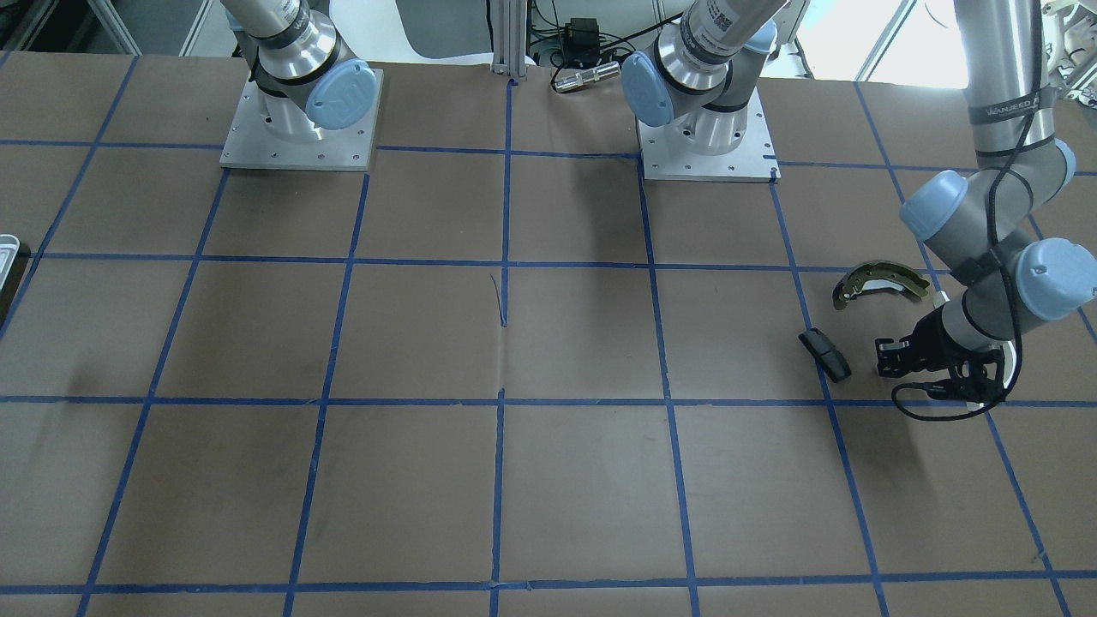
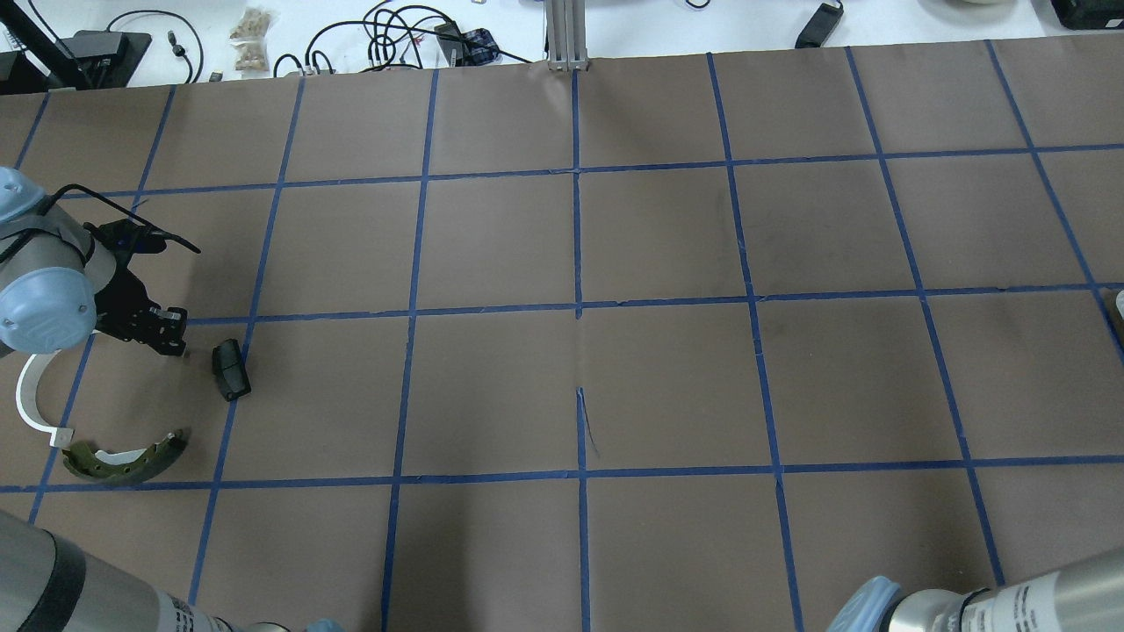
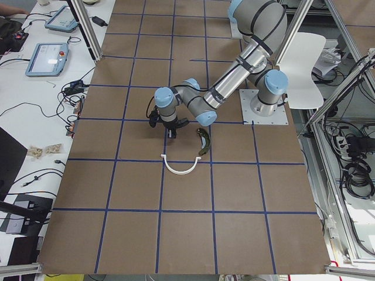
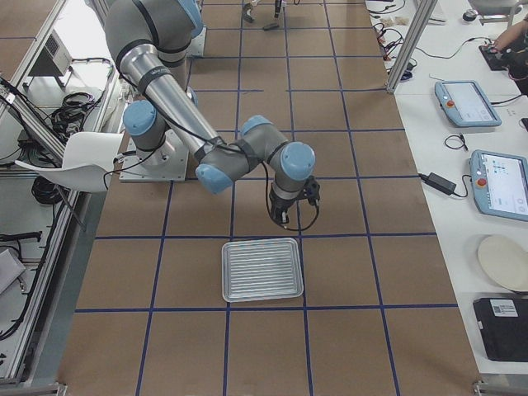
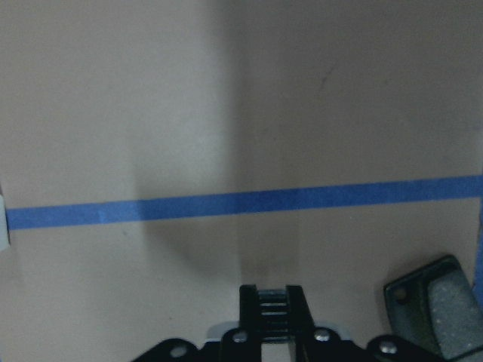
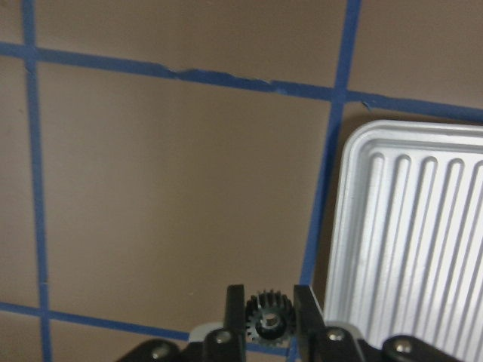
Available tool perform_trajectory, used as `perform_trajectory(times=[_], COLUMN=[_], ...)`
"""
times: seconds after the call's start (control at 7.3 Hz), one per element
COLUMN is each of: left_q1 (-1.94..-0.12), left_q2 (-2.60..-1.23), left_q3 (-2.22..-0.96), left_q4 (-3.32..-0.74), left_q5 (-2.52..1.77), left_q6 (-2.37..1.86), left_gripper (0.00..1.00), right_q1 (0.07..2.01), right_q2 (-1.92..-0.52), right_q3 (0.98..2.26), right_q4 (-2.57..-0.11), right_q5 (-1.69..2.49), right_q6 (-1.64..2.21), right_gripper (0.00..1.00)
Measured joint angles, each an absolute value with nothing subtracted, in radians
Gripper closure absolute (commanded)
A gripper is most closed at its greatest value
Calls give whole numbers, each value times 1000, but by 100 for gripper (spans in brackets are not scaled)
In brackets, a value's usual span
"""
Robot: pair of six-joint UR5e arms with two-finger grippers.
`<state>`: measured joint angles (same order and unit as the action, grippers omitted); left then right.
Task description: Place bearing gear from tray to pile
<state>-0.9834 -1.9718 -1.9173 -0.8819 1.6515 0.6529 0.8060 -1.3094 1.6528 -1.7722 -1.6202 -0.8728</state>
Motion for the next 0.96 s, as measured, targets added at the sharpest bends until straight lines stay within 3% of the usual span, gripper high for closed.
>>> perform_trajectory(times=[0.41, 0.96], left_q1=[-1007, -1104], left_q2=[-1939, -1870], left_q3=[-1868, -1724], left_q4=[-909, -1121], left_q5=[1650, 1641], left_q6=[645, 581], left_gripper=[0, 0], right_q1=[1012, 1373], right_q2=[-1424, -1478], right_q3=[1721, 1834], right_q4=[-1668, -1768], right_q5=[-1611, -1572], right_q6=[-506, 64], right_gripper=[74, 74])
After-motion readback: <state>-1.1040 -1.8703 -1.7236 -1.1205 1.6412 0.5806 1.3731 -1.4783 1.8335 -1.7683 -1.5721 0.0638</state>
